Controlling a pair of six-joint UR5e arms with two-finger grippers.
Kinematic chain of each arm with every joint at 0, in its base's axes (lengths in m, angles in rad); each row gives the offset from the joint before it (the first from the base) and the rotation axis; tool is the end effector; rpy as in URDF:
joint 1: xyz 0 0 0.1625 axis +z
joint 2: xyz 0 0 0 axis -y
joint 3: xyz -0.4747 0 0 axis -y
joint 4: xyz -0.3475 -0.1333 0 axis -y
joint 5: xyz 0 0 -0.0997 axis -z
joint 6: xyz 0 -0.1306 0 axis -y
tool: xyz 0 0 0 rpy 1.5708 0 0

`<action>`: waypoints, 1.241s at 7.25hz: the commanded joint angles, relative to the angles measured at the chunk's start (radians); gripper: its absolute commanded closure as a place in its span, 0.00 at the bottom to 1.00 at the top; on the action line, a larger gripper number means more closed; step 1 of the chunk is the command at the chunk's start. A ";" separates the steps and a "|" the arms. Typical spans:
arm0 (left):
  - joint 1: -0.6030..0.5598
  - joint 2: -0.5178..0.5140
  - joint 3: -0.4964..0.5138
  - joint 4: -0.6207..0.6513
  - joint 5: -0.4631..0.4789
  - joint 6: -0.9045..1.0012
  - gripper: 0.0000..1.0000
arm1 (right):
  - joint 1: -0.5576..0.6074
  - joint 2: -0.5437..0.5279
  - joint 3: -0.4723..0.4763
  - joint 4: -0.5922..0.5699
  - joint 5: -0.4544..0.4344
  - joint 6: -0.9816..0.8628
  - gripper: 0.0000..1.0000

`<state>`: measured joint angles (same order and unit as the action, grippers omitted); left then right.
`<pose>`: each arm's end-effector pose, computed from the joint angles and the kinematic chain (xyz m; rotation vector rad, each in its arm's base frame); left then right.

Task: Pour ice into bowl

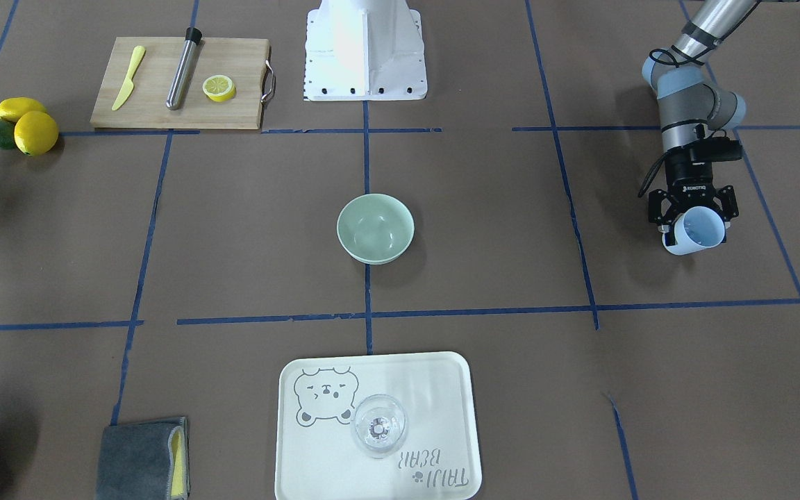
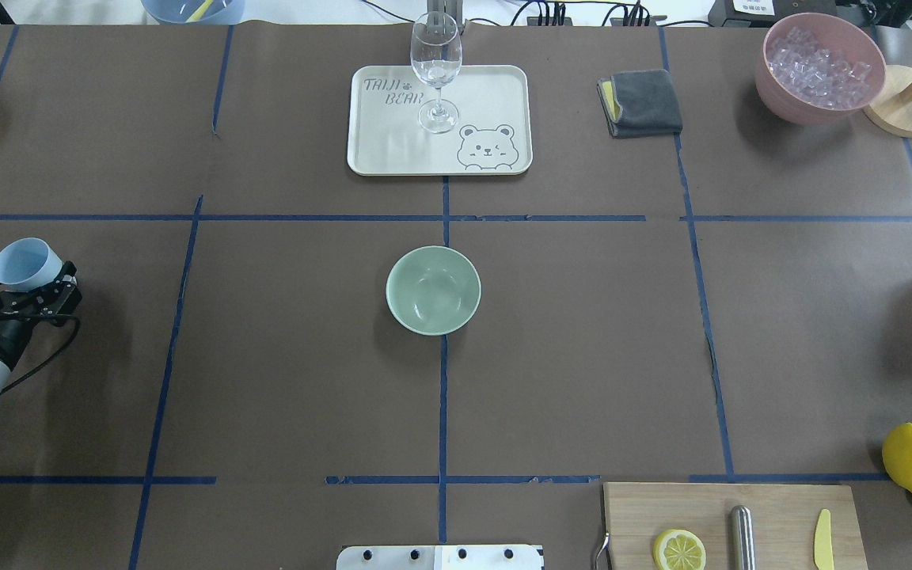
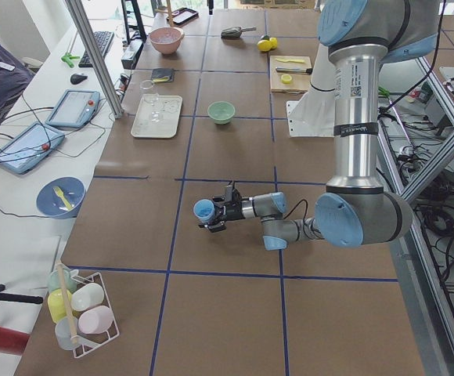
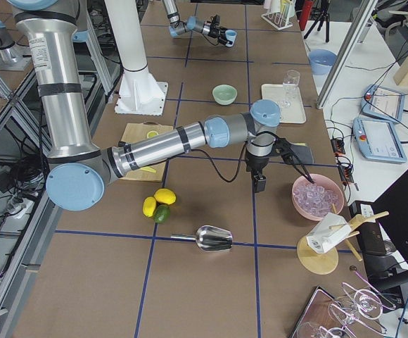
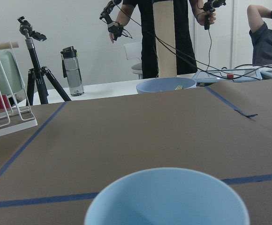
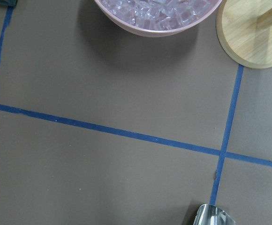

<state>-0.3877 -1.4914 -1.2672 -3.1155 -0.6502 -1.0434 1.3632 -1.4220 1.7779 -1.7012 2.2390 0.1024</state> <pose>0.2777 -0.3697 0.7055 1.1963 0.6021 -0.4149 -0.0551 -0.5159 0.5885 0.1118 -0.6916 -0.1762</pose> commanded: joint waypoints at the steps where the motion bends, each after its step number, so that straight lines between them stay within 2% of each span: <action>1: 0.003 -0.006 0.005 0.002 0.000 0.000 0.07 | 0.002 -0.002 0.000 0.000 -0.001 -0.003 0.00; 2: 0.003 -0.006 0.005 0.000 -0.002 0.000 0.30 | 0.002 -0.002 0.000 0.000 -0.001 -0.003 0.00; 3: 0.003 -0.006 0.003 0.000 -0.003 0.002 0.72 | 0.004 -0.002 0.000 0.000 -0.001 -0.003 0.00; 4: 0.000 -0.006 -0.013 -0.011 -0.026 0.002 1.00 | 0.005 -0.002 -0.001 0.000 -0.001 -0.003 0.00; 5: -0.003 0.005 -0.046 -0.021 -0.084 0.031 1.00 | 0.005 -0.002 0.000 0.000 -0.001 -0.004 0.00; 6: -0.022 0.002 -0.085 -0.023 -0.089 0.192 1.00 | 0.008 -0.003 -0.001 0.000 0.001 -0.006 0.00; 8: -0.056 -0.006 -0.142 -0.034 -0.121 0.302 1.00 | 0.030 -0.023 -0.003 -0.002 0.005 -0.027 0.00; 9: -0.054 -0.032 -0.180 -0.064 -0.155 0.457 1.00 | 0.048 -0.041 -0.003 -0.003 0.013 -0.065 0.00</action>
<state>-0.4385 -1.5029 -1.4085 -3.1546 -0.7704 -0.7267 1.3918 -1.4460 1.7754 -1.7029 2.2452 0.0715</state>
